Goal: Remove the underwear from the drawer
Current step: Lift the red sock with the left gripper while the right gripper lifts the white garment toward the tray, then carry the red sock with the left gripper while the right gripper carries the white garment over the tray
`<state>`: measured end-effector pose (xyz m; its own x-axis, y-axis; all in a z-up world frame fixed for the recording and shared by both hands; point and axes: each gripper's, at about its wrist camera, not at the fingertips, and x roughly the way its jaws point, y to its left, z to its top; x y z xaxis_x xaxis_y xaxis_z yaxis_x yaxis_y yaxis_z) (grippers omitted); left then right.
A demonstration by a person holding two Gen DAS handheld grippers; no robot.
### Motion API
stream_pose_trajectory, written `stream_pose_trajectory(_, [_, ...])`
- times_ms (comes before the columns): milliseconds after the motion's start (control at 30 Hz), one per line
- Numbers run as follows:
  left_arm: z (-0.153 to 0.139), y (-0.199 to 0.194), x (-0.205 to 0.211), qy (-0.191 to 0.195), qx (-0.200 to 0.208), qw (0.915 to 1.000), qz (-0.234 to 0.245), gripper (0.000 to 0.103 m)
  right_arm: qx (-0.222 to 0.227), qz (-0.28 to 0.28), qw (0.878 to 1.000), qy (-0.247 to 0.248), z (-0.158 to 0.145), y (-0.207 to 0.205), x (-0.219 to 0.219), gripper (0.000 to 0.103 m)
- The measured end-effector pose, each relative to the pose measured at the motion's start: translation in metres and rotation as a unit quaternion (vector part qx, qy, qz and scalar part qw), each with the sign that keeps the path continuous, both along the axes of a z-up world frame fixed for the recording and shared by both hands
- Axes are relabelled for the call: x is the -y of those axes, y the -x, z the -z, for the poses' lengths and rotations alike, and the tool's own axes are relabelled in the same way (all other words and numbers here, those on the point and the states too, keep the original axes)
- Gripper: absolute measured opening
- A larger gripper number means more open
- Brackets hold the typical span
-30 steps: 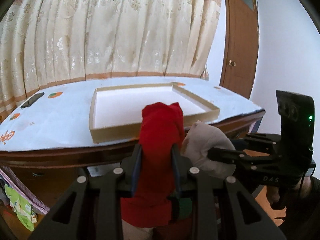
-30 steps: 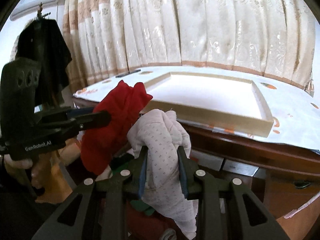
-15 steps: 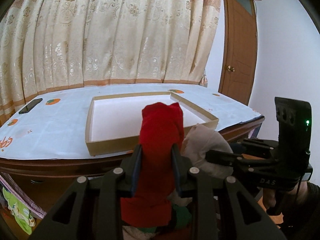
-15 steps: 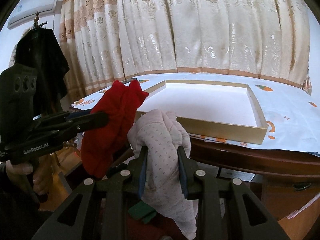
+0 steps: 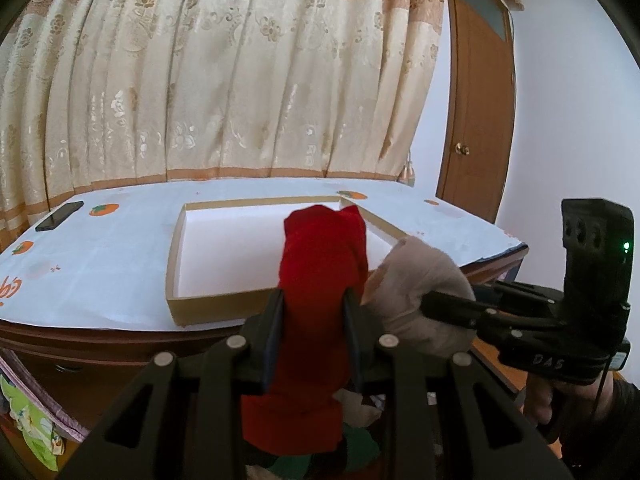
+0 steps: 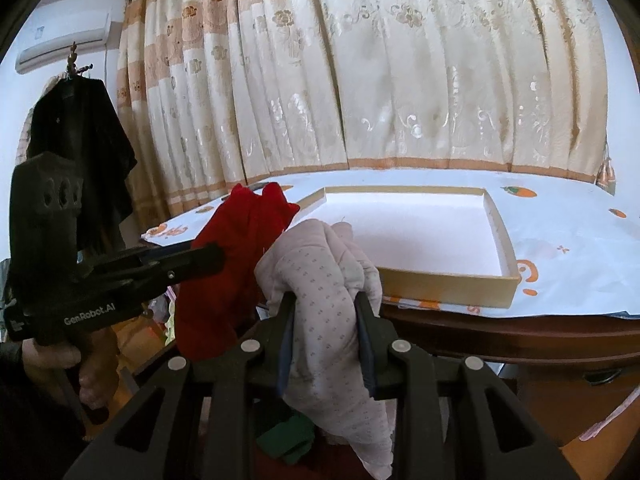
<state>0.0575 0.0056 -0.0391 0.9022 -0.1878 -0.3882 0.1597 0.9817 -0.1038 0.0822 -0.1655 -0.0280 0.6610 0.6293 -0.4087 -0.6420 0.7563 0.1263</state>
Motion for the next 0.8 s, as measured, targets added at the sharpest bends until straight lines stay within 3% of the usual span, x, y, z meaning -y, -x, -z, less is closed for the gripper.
stream_pose_trajectory(367, [-0.013,-0.006,-0.001,0.002,0.030,0.9995,-0.007,0.026,0.033,0.006,0.999,-0.011,-0.020,0.003,0.004,0.030])
stream_pose_trajectory(800, [-0.025,-0.020,0.008,-0.004,0.038,0.9993,-0.001,0.026,0.031,0.012,0.999,-0.018,-0.026,-0.006,0.007,0.030])
